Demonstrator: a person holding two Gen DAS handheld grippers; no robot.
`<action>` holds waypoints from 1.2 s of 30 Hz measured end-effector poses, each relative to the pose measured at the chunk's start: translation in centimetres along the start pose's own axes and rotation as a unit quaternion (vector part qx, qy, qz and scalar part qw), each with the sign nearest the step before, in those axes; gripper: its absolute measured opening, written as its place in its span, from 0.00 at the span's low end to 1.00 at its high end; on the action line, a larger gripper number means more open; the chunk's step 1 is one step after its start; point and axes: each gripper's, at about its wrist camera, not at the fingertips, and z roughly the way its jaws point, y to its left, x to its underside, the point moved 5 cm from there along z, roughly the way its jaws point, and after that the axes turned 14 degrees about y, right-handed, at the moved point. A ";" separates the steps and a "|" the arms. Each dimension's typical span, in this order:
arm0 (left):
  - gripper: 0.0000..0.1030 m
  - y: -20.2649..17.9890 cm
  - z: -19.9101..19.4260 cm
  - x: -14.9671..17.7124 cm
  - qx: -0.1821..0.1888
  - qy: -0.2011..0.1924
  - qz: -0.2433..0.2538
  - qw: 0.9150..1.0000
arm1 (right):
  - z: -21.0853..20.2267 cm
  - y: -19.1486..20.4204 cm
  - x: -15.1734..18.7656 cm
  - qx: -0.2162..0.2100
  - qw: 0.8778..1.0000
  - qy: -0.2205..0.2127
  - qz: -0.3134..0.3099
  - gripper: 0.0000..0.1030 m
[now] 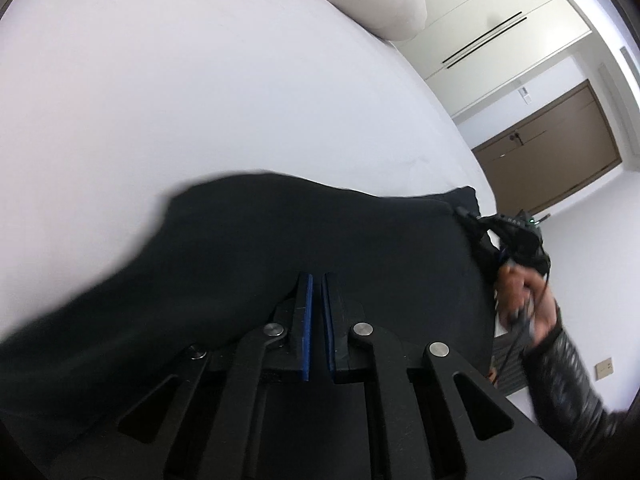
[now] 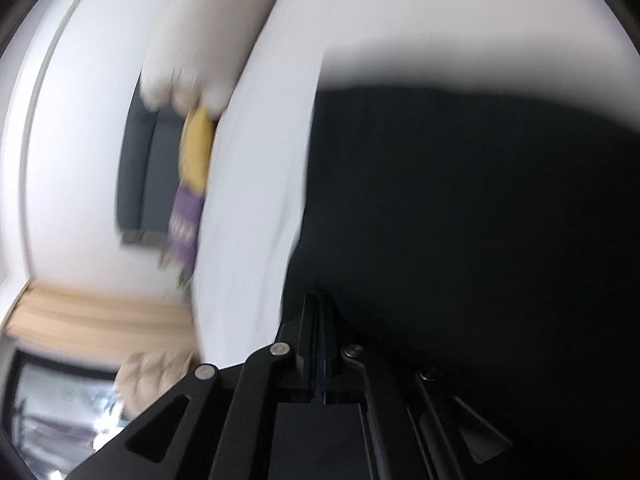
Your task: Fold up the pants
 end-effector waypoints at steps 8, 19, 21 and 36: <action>0.01 3.1 -7.3 3.9 -0.085 -0.025 -0.007 0.996 | -10.5 0.6 -2.8 0.094 0.991 -0.097 -0.017 0.05; 0.00 -9.9 2.3 3.8 -0.017 0.048 0.036 0.998 | 8.7 6.4 19.6 0.016 0.961 0.228 -0.155 0.02; 0.00 -7.9 4.0 4.2 -0.006 0.064 0.001 0.998 | 9.3 6.1 20.1 0.023 0.961 0.233 -0.147 0.00; 0.00 5.8 -11.5 10.7 -0.078 -0.068 -0.119 0.987 | -14.1 -2.0 -0.9 0.092 0.990 -0.092 -0.047 0.06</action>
